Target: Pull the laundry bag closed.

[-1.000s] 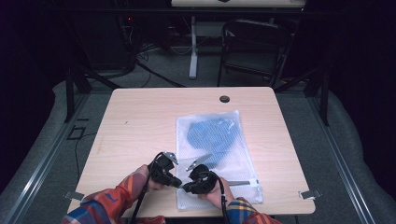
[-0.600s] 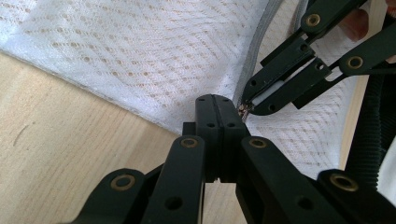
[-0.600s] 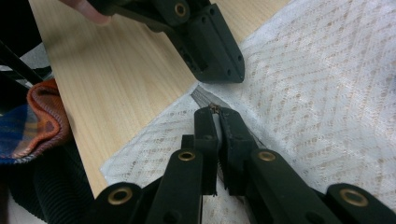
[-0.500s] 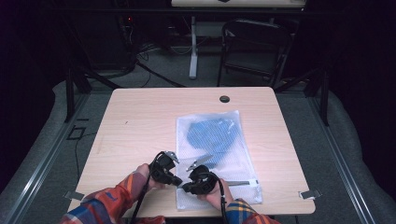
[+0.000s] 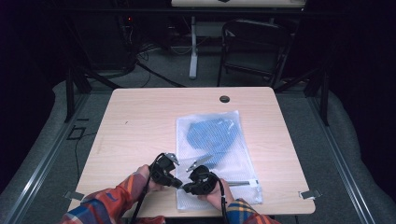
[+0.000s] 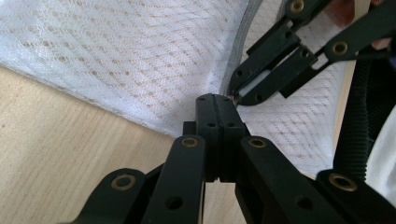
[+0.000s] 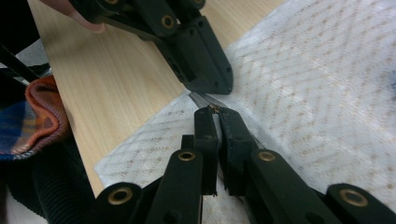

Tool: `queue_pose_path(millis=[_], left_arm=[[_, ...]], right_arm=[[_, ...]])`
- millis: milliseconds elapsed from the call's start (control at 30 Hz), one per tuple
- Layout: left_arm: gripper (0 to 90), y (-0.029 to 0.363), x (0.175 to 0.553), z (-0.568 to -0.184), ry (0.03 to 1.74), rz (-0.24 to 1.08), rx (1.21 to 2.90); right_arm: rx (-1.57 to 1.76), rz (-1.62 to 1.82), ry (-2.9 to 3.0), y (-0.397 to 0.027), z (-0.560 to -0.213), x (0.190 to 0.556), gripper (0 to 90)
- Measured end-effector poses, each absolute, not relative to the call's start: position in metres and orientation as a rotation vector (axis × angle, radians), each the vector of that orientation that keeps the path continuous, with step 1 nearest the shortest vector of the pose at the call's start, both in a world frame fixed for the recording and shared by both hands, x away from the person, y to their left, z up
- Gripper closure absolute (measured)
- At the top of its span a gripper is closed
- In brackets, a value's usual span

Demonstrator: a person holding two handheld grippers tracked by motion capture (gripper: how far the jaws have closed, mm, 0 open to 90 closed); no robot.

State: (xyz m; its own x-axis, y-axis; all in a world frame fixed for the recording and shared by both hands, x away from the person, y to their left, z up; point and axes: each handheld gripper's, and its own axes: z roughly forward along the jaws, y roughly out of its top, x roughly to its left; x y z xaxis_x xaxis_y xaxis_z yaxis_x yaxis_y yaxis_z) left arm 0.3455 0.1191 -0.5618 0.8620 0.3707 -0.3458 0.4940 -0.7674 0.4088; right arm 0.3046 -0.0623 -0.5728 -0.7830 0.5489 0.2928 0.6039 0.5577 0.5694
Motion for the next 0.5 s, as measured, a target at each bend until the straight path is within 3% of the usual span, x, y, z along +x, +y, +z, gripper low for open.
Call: queue_pose_path(millis=[500], left_arm=[[90.0,0.119,0.345,-0.562,0.625,-0.327,2.534]], right_arm=[[-1.016,-0.979,-2.693,-0.077,-0.569,0.308,87.2]])
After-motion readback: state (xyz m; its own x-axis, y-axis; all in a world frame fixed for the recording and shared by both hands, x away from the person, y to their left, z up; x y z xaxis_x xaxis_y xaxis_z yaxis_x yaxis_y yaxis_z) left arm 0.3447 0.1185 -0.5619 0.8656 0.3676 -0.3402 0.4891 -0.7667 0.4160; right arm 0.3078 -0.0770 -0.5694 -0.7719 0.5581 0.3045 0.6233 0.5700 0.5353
